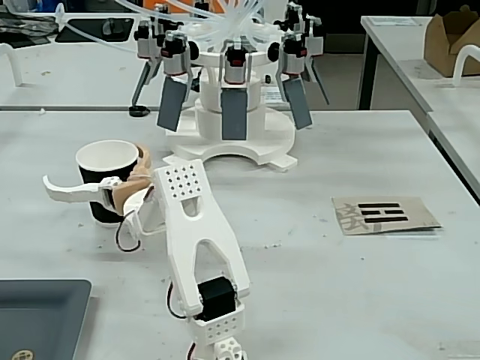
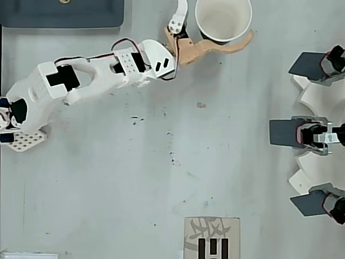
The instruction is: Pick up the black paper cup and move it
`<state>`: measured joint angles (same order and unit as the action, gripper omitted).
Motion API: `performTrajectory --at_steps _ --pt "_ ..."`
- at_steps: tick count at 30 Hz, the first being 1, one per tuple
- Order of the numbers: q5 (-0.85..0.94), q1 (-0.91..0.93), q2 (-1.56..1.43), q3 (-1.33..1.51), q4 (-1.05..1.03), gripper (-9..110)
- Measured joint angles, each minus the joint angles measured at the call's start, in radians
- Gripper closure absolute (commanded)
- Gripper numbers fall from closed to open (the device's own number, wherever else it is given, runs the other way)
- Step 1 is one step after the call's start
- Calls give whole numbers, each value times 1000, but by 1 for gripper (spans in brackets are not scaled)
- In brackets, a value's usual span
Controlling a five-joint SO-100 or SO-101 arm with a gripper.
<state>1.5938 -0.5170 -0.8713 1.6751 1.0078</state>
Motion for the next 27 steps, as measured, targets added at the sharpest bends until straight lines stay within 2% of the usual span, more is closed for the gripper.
performTrajectory --at_steps 27 --pt "-2 0 11 0 0 79"
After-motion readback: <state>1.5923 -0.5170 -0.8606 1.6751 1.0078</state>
